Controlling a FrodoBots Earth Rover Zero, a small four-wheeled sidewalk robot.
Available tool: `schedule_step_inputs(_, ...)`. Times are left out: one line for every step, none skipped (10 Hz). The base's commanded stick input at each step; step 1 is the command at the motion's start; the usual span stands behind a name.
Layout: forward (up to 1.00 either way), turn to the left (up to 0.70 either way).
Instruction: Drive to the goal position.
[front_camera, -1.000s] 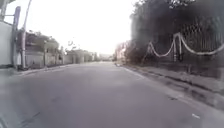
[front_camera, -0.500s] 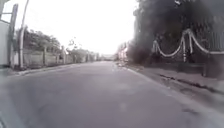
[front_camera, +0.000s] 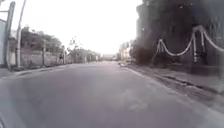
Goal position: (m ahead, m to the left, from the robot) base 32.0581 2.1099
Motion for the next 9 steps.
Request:
schedule_step_inputs(1.0,0.0)
schedule_step_inputs(1.0,0.0)
schedule_step_inputs(1.0,0.0)
schedule_step_inputs(1.0,0.0)
schedule_step_inputs(1.0,0.0)
schedule_step_inputs(1.0,0.0)
schedule_step_inputs(1.0,0.0)
schedule_step_inputs(1.0,0.0)
schedule_step_inputs(1.0,0.0)
